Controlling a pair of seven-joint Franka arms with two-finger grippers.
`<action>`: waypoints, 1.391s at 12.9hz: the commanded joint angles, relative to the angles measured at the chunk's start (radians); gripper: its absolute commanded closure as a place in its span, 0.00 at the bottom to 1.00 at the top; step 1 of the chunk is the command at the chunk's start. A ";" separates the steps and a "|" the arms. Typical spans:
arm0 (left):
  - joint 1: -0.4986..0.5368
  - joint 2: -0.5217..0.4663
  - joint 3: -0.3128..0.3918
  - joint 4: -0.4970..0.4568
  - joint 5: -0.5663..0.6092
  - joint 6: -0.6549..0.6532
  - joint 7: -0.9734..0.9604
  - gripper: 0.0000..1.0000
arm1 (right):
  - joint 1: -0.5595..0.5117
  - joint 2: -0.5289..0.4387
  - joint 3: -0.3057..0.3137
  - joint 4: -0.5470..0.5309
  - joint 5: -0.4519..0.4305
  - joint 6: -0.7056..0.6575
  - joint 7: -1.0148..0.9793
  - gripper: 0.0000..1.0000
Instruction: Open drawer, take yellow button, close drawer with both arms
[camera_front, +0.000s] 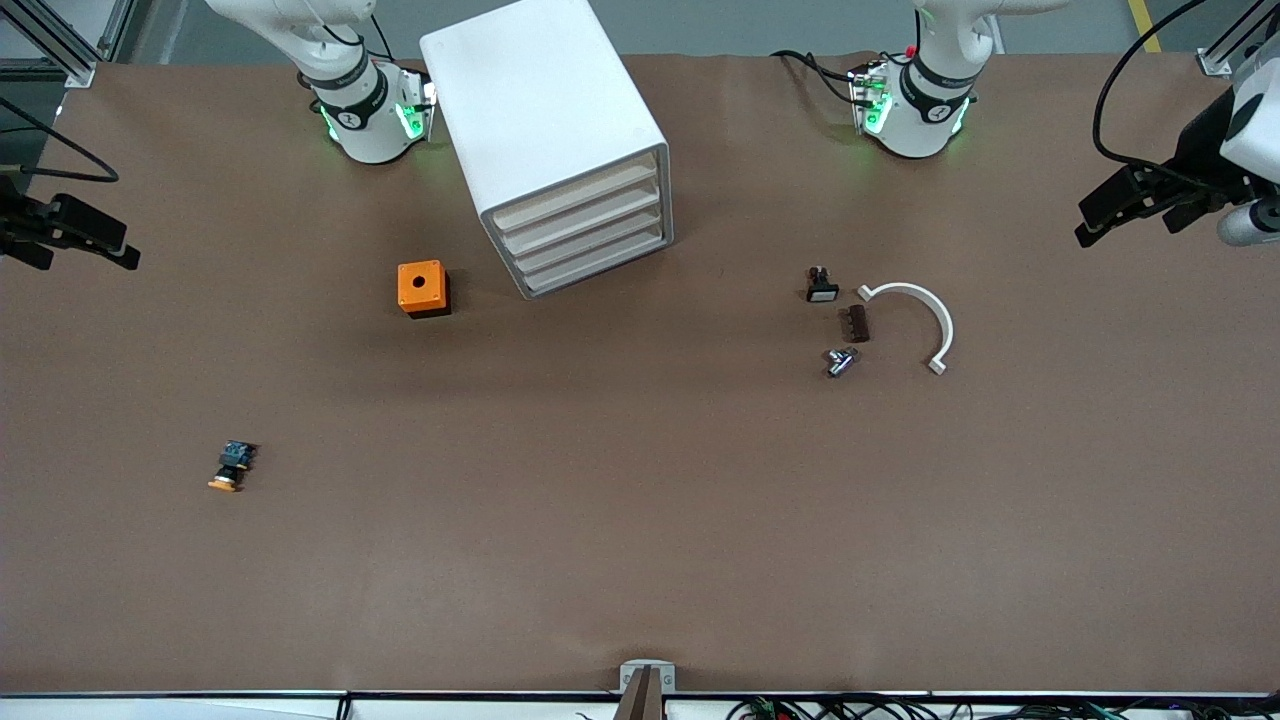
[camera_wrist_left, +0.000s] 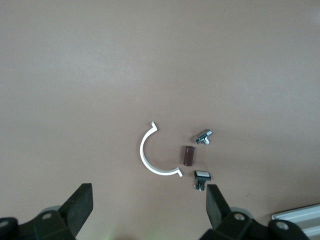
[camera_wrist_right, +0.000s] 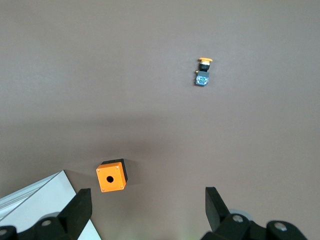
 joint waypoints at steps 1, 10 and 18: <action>0.004 -0.074 -0.007 -0.079 0.026 0.009 0.023 0.00 | 0.000 -0.080 -0.001 -0.115 0.009 0.052 0.016 0.00; 0.009 -0.055 -0.003 -0.052 0.069 0.016 0.052 0.00 | 0.006 -0.134 0.003 -0.190 -0.031 0.129 -0.003 0.00; 0.009 -0.053 0.000 -0.029 0.026 -0.036 0.054 0.00 | -0.002 -0.134 -0.001 -0.189 -0.031 0.144 -0.049 0.00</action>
